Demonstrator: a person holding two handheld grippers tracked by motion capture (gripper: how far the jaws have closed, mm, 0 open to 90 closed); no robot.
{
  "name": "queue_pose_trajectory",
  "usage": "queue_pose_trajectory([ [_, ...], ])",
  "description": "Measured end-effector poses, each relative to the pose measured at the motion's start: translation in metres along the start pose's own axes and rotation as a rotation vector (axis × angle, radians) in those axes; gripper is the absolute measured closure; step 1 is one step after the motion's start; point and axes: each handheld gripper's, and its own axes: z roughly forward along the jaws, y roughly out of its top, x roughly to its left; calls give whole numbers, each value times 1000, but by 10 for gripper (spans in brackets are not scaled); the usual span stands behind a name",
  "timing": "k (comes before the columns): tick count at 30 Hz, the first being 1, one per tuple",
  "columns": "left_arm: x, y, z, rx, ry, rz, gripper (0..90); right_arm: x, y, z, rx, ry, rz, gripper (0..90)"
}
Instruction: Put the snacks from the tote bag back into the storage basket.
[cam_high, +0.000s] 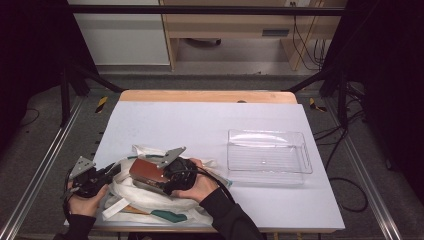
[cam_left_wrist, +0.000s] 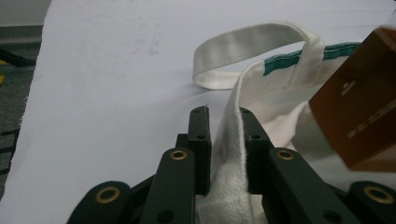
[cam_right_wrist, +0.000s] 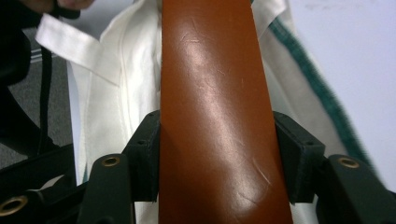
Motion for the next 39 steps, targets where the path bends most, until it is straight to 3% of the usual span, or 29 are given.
queue_pose_trajectory([
  [12,-1,2,-2,-7,19,14,734,-8,7,-42,-60,-24,15,431],
  [16,-3,6,-8,-35,43,35,648,-10,6,-53,-71,-38,22,431],
  [21,-5,14,-18,-76,42,45,485,-14,2,-67,-92,-58,38,431],
  [25,-3,15,-21,-95,32,29,401,-17,-1,-78,-101,-75,44,431],
  [39,2,15,-21,-91,33,1,287,-36,-15,-125,-128,-158,72,431],
])
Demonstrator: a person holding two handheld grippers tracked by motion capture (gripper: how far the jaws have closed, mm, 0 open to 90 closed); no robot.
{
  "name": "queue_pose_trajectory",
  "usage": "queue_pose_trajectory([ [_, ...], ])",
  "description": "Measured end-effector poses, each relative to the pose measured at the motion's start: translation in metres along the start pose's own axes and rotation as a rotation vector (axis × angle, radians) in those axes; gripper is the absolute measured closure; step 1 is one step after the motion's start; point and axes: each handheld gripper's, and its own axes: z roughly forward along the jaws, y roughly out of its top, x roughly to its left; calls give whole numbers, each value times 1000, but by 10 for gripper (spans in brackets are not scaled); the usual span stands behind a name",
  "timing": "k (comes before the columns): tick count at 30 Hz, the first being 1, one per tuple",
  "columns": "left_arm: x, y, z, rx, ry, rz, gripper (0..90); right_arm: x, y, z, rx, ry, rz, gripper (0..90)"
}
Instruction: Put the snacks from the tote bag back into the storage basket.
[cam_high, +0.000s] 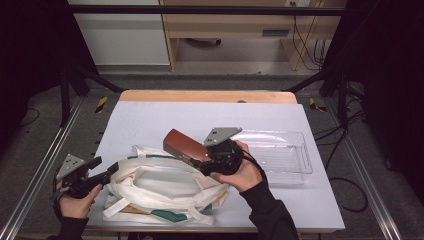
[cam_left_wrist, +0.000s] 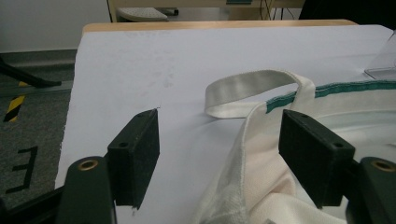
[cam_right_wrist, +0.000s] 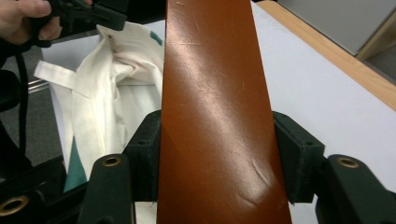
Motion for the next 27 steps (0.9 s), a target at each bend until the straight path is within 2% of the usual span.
queue_pose_trajectory([
  [7,1,0,0,1,4,-12,241,-15,-6,-17,-6,-31,20,430],
  [11,2,0,1,4,15,-19,216,-27,-12,-28,-2,-69,20,430],
  [27,1,0,1,5,11,-16,213,-62,-29,-52,8,-130,51,430],
])
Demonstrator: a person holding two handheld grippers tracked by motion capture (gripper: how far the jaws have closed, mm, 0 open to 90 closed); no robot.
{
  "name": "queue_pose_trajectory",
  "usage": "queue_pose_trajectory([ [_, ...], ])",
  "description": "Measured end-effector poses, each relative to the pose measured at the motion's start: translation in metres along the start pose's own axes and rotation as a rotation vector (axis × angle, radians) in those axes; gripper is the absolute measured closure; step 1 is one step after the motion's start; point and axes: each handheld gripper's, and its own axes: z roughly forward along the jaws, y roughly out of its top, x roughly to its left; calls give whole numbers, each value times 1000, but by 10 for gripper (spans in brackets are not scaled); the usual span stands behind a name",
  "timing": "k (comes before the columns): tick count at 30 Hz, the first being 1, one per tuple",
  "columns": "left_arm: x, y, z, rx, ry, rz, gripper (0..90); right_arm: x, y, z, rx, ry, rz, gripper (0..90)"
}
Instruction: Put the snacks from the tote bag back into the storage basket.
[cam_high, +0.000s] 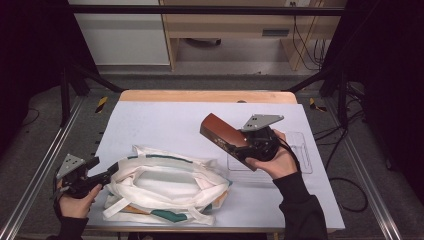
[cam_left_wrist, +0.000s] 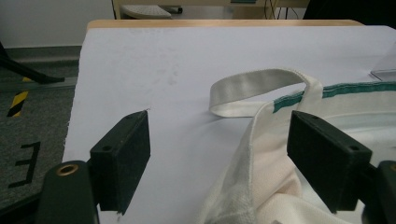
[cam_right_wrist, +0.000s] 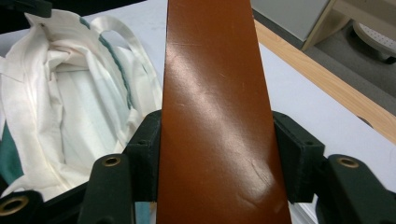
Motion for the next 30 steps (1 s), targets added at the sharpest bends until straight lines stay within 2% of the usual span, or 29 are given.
queue_pose_trajectory([
  [9,0,0,0,0,0,0,213,-22,-11,-6,6,-22,38,430],
  [24,0,0,1,2,-1,5,215,-48,-27,-8,32,-58,62,431],
  [30,0,-1,1,-1,-2,6,214,-63,-39,-7,46,-72,79,431],
])
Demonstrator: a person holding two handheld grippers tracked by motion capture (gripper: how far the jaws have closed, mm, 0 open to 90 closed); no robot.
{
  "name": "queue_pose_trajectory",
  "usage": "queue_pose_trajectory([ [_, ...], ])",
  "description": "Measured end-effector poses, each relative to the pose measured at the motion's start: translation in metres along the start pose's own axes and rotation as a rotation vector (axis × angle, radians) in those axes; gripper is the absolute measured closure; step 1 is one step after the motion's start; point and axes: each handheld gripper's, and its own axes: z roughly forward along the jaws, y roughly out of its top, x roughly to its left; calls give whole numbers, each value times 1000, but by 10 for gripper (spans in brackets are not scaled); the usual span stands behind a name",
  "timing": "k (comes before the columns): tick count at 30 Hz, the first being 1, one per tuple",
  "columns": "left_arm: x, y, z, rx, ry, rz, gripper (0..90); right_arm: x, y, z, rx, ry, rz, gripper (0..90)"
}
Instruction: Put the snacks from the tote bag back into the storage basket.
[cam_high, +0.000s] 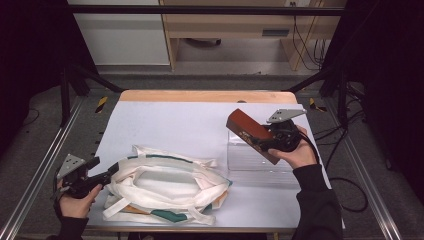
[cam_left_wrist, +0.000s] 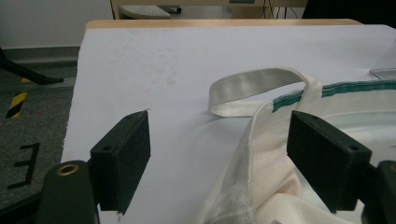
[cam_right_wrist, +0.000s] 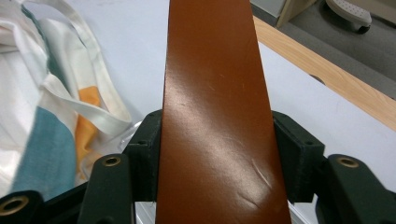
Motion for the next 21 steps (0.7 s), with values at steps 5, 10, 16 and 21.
queue_pose_trajectory([
  [5,0,0,0,2,0,1,215,-8,-6,0,9,-6,7,431],
  [10,0,0,0,1,-1,1,215,-14,-11,2,6,-11,2,431],
  [16,0,0,0,1,0,2,215,-18,-17,5,18,-6,1,431],
  [21,0,0,1,4,0,5,215,-21,-24,9,32,-5,-9,431],
])
